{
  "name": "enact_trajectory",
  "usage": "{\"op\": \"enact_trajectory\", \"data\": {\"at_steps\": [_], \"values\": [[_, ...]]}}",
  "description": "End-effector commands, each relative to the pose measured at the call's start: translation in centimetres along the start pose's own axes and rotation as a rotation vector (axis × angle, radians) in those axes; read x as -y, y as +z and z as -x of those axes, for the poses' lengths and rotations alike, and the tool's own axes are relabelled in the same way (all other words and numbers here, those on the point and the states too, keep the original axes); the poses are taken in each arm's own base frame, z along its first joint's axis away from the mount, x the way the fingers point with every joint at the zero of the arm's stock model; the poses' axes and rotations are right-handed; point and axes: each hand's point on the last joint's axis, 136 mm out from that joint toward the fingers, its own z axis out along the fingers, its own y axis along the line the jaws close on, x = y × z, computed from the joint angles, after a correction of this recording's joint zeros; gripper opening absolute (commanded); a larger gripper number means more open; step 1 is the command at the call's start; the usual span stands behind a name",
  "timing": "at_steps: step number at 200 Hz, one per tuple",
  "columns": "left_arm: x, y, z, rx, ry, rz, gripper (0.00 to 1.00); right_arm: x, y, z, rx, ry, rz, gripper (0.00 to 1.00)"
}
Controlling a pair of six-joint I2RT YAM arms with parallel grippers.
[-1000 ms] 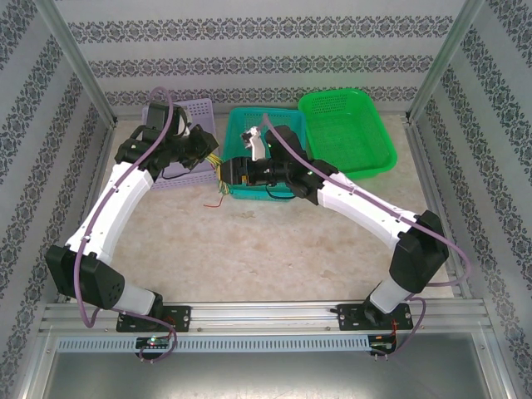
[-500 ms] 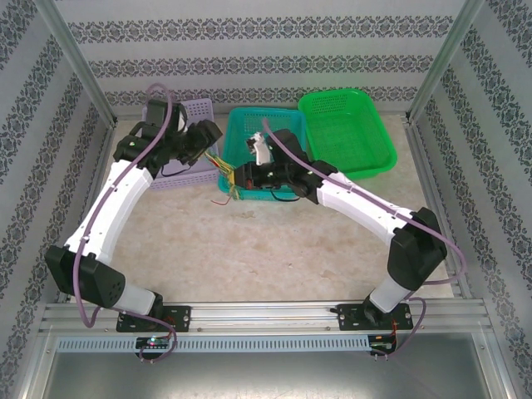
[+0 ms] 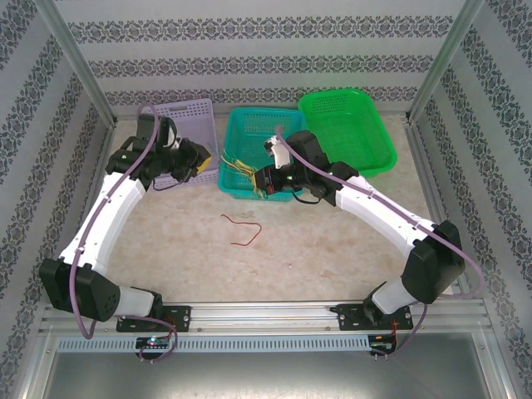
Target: Untangle the cables
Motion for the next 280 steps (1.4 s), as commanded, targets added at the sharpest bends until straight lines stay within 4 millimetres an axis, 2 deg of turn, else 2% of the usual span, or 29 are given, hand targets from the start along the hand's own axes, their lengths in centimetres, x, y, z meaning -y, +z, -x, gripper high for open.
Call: {"op": "enact_trajectory", "data": {"at_steps": [1,11,21,32,49,74,89,99,120,133,153,164,174,180,193,205,215,226,237,244,259,280], "values": [[0.1,-1.2,-1.3,-0.006,-0.004,-0.020,0.18,1.6,-0.2,-0.4,-0.009,-0.002,-0.075,0.00],[-1.2,-1.4,-1.7,0.001,-0.015,0.027,0.19,3.3,-0.9,-1.0,-0.023,0.022,-0.172,0.00],[-3.0,-1.5,-2.1,0.007,-0.050,0.084,0.25,5.5,-2.0,-2.1,-0.039,0.054,-0.305,0.00],[-5.2,-1.2,-3.0,0.003,-0.107,0.144,0.29,7.7,-3.6,-3.8,-0.051,0.106,-0.428,0.00],[-8.6,0.2,-4.9,-0.024,-0.232,0.195,0.32,9.8,-6.5,-6.9,-0.049,0.212,-0.567,0.00],[-10.1,3.4,-7.6,-0.037,-0.363,0.148,0.38,12.1,-11.3,-10.7,0.052,0.363,-0.730,0.00],[-10.6,5.3,-8.9,-0.029,-0.411,0.146,0.43,13.6,-13.0,-12.9,0.078,0.461,-0.797,0.00],[-11.3,6.4,-9.7,-0.020,-0.436,0.171,0.44,14.6,-13.3,-14.4,0.060,0.547,-0.833,0.00],[-13.3,8.3,-11.0,0.004,-0.515,0.214,0.41,16.2,-11.4,-17.1,-0.005,0.705,-0.822,0.00],[-13.7,9.3,-11.2,0.023,-0.565,0.184,0.41,17.1,-9.9,-17.9,-0.035,0.755,-0.809,0.00],[-13.9,9.7,-10.9,0.046,-0.587,0.176,0.41,18.2,-8.5,-18.6,-0.110,0.759,-0.835,0.00],[-13.9,9.6,-10.6,0.061,-0.583,0.181,0.41,18.4,-7.7,-18.3,-0.136,0.714,-0.829,0.13],[-13.9,9.6,-10.6,0.064,-0.584,0.188,0.41,18.1,-7.5,-17.8,-0.165,0.638,-0.834,0.32],[-14.1,9.5,-10.7,0.064,-0.588,0.199,0.41,17.9,-7.8,-17.4,-0.178,0.578,-0.862,0.40],[-14.7,8.7,-10.6,0.084,-0.599,0.223,0.41,16.8,-8.4,-15.9,-0.185,0.394,-0.916,0.53],[-15.3,7.2,-10.0,0.132,-0.592,0.241,0.41,15.0,-8.7,-14.4,-0.168,0.201,-0.943,0.58],[-15.6,5.4,-9.2,0.184,-0.566,0.252,0.41,13.0,-7.8,-13.4,-0.159,0.051,-0.903,0.59],[-15.9,3.3,-8.4,0.238,-0.520,0.271,0.41,10.4,-5.9,-12.7,-0.157,-0.094,-0.815,0.60],[-16.2,1.4,-7.7,0.274,-0.480,0.289,0.42,7.6,-2.9,-13.1,-0.207,-0.222,-0.667,0.62],[-16.5,0.3,-7.4,0.291,-0.451,0.302,0.42,6.5,-1.3,-13.5,-0.250,-0.275,-0.606,0.62],[-16.9,-1.5,-7.1,0.314,-0.402,0.316,0.44,5.5,1.7,-14.2,-0.357,-0.386,-0.562,0.64],[-17.4,-3.1,-7.1,0.331,-0.362,0.319,0.45,5.1,5.1,-13.4,-0.428,-0.527,-0.530,0.67]]}}
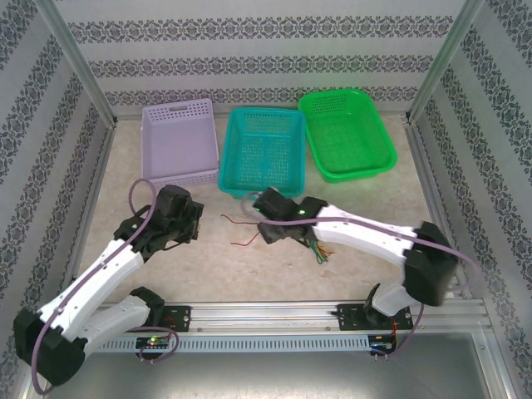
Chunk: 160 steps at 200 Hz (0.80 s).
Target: Untangle the cables
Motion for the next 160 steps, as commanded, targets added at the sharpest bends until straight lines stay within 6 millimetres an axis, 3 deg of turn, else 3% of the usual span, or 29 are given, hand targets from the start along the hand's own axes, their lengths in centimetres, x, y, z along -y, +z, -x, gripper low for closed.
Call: {"op": "enact_trajectory", "data": {"at_steps": [1,27,57,122,147,160], "values": [[-3.3,-1.7,2.2,0.093,0.112,0.114,0.45,-2.2,2.6,1.7,-0.026,-0.268,0.032,0.68],[-4.1,-2.4,2.2,0.086,0.099,0.090,0.46,-3.0,5.3,3.0,-0.072,-0.375,0.024,0.72],[-4.0,-3.2,2.4,0.091,0.106,0.061,0.46,-3.1,8.4,2.1,-0.168,-0.389,0.016,0.71],[-3.2,-3.8,2.3,0.083,0.139,0.038,0.46,-2.3,12.1,1.5,-0.245,-0.355,-0.046,0.65],[-3.0,-3.7,2.1,0.075,0.144,0.033,0.45,-2.7,13.1,0.7,-0.280,-0.344,-0.012,0.51],[-2.8,-3.7,2.0,0.068,0.149,0.028,0.45,-2.9,13.2,0.4,-0.286,-0.338,0.002,0.28]]}}
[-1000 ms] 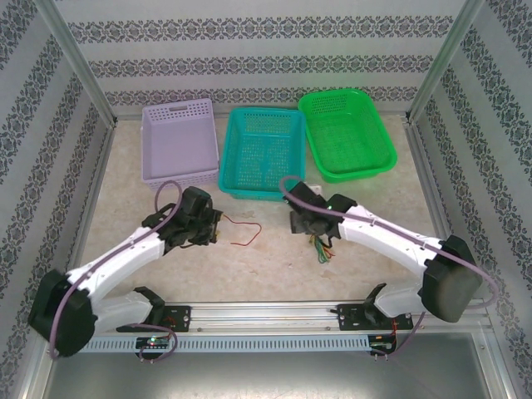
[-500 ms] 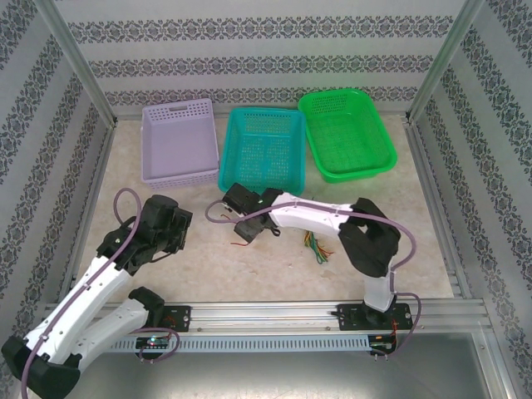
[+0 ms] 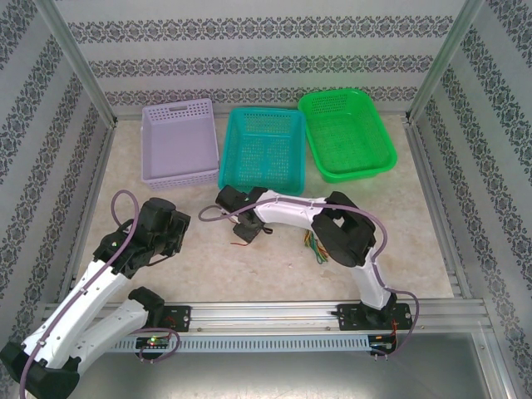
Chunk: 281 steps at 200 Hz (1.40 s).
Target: Untangle the cables
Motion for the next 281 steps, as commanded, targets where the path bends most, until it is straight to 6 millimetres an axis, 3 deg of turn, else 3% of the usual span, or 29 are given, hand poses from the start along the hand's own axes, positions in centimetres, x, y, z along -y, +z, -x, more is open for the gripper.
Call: {"op": "enact_trajectory", "data": {"at_steps": [1,9,28,75,105,118,147,184,199,216,254,281], "values": [[0.1,-0.4,0.3,0.008,0.028,0.004,0.45,0.7,1.8,-0.7,-0.043,0.022,-0.017,0.26],[0.3,-0.4,0.2,0.004,0.034,0.002,0.45,0.7,1.7,-0.8,-0.037,0.028,-0.012,0.15],[0.4,-0.2,-0.1,-0.013,0.058,-0.008,0.45,0.3,-0.1,0.0,0.037,0.026,0.005,0.00],[2.3,0.8,-1.9,-0.107,0.148,-0.075,0.46,0.0,-9.9,2.1,0.274,0.046,0.089,0.00],[5.0,0.4,-2.4,-0.131,0.183,-0.121,0.63,0.5,-14.2,2.5,0.356,0.111,0.147,0.00],[5.9,0.5,-2.7,-0.149,0.132,-0.128,0.70,1.1,-15.5,3.0,0.392,0.151,0.161,0.00],[7.7,1.3,-3.3,-0.187,-0.054,-0.185,0.72,1.7,-17.7,4.6,0.471,0.187,0.180,0.00],[10.8,0.8,-2.8,-0.176,-0.156,-0.282,0.74,2.1,-18.1,5.4,0.479,0.202,0.164,0.00],[11.0,1.0,-3.4,-0.211,-0.162,-0.264,0.68,2.3,-18.3,5.8,0.487,0.207,0.156,0.00],[10.9,1.7,-4.4,-0.267,-0.172,-0.237,0.54,2.4,-18.6,6.3,0.495,0.219,0.152,0.00],[9.1,2.2,-4.1,-0.238,-0.177,-0.154,0.00,3.9,-19.1,7.0,0.526,0.319,0.150,0.00],[6.7,3.3,-4.5,-0.248,-0.242,-0.098,0.00,7.8,-19.9,8.0,0.623,0.614,0.254,0.00]]}}
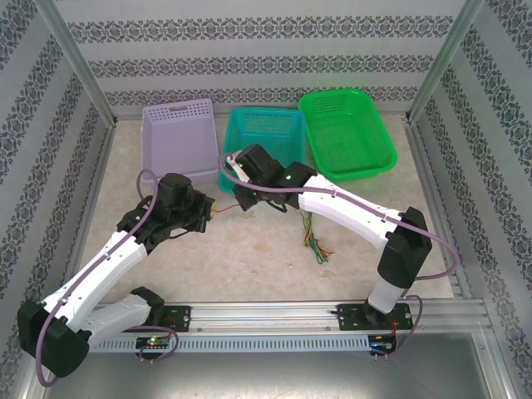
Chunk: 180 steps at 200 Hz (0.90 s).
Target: Untangle the cables
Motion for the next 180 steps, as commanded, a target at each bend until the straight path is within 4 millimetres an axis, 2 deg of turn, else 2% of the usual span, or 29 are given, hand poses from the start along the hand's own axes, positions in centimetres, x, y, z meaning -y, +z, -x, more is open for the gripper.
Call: {"op": "enact_trajectory", "data": {"at_steps": [1,18,38,55,77,80,90,116,131,162,180], "values": [[-1.7,0.0,0.3,0.004,-0.075,0.031,0.00,3.2,-1.0,3.2,0.134,0.290,0.024,0.00],[-2.7,0.9,-0.1,0.000,-0.121,0.035,0.00,5.9,-1.2,5.0,0.233,0.530,0.070,0.00],[-3.4,1.7,-0.6,0.009,-0.173,0.034,0.00,7.7,-1.3,7.2,0.350,0.729,0.133,0.00],[-3.9,2.3,-0.8,0.031,-0.228,0.034,0.00,8.4,-1.2,8.6,0.413,0.850,0.180,0.00],[-3.4,3.3,-1.3,0.025,-0.313,-0.002,0.00,8.5,-0.6,9.6,0.439,0.938,0.224,0.00],[-3.3,3.3,-1.4,0.023,-0.323,-0.008,0.00,8.4,-0.5,9.6,0.439,0.939,0.225,0.00],[-2.9,3.4,-1.5,0.017,-0.338,-0.019,0.10,8.5,-0.5,9.8,0.437,0.919,0.218,0.00],[-3.0,2.7,-1.4,0.027,-0.343,-0.019,0.47,9.0,-0.8,10.1,0.415,0.769,0.172,0.00],[-3.6,1.7,-0.7,0.057,-0.336,-0.017,0.61,9.9,-1.2,9.8,0.365,0.656,0.121,0.00],[-5.2,-1.7,2.0,0.162,-0.210,-0.004,0.72,13.0,-1.1,9.2,0.291,0.505,0.103,0.00],[-7.4,-3.9,3.2,0.210,-0.101,0.101,0.73,15.3,-0.4,8.9,0.236,0.478,0.105,0.00]]}}
